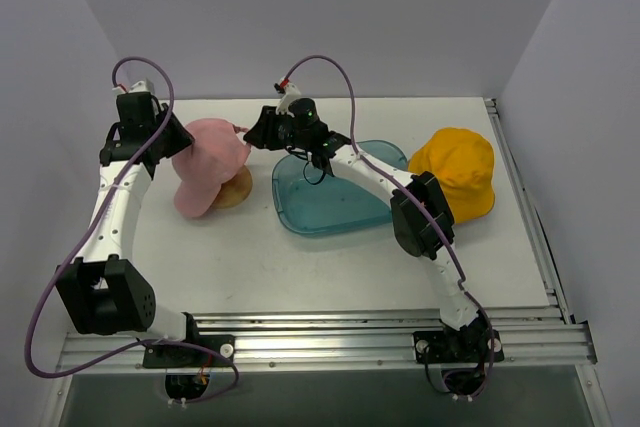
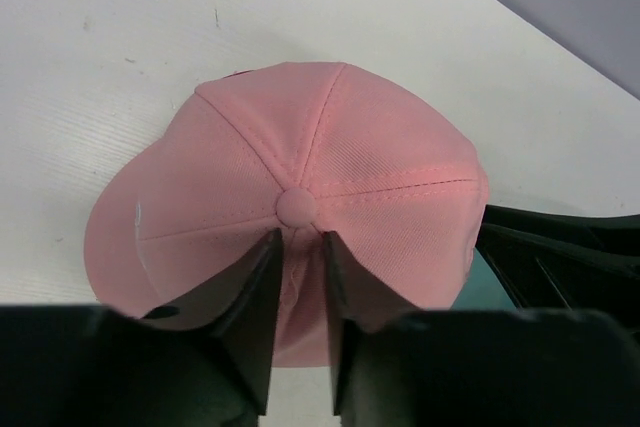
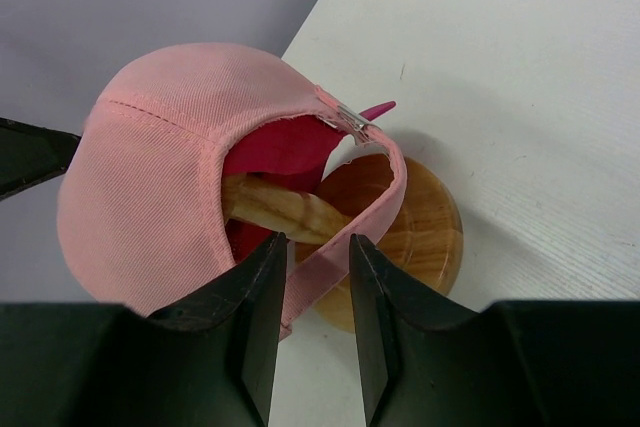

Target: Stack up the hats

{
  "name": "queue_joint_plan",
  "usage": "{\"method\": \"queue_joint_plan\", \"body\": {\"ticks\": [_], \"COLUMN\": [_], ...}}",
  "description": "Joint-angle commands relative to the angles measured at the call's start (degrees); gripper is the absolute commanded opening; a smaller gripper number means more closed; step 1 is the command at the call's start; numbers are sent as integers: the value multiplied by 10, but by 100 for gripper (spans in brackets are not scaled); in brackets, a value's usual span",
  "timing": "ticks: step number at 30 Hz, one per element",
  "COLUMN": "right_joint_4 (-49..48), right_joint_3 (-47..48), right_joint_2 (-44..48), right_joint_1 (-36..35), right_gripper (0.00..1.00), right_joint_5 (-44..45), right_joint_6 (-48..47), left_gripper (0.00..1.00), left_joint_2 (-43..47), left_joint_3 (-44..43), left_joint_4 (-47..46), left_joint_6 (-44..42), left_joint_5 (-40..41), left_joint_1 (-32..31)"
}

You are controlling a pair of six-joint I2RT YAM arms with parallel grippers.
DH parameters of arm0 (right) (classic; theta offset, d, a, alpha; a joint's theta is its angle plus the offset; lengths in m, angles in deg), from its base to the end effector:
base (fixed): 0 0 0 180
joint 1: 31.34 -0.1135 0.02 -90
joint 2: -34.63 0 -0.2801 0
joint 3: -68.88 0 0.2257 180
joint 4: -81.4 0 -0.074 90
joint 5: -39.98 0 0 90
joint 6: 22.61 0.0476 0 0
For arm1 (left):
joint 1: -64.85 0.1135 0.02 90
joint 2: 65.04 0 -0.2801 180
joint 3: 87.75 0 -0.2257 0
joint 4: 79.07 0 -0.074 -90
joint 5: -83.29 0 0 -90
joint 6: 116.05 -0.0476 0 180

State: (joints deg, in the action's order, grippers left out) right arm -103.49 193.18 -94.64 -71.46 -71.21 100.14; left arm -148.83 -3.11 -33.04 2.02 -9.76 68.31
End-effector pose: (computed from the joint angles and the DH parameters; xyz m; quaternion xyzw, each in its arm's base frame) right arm 0.4023 0.3615 0.3106 -0.1744 0.6857 0.5172 0.4815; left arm 0.3106 0.0162 0.3685 -0.2284 0.8546 -0.1223 0.4500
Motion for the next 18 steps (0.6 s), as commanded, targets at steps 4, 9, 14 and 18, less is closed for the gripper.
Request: {"method": "queue_joint_plan", "body": {"ticks": [4, 9, 14, 18], "right_joint_4": [-25, -27, -29, -31], "right_joint_3": [19, 19, 14, 12], "right_joint_2": [-5, -5, 0, -2], "right_joint_1": [0, -1, 0, 0], "right_gripper": [27, 26, 22, 22], "right_joint_5": [-12, -12, -13, -14], "right_joint_6": [-7, -3, -4, -7], "left_gripper": [13, 2, 2, 35], "left_joint_2": [0, 6, 16, 22], "left_joint_3": [-32, -29, -40, -65], "left_joint_4": [4, 4, 15, 33], "left_joint_6": [-12, -14, -18, -18], "left_joint_5": [-6, -5, 8, 38], "left_joint_1": [1, 1, 0, 0]}}
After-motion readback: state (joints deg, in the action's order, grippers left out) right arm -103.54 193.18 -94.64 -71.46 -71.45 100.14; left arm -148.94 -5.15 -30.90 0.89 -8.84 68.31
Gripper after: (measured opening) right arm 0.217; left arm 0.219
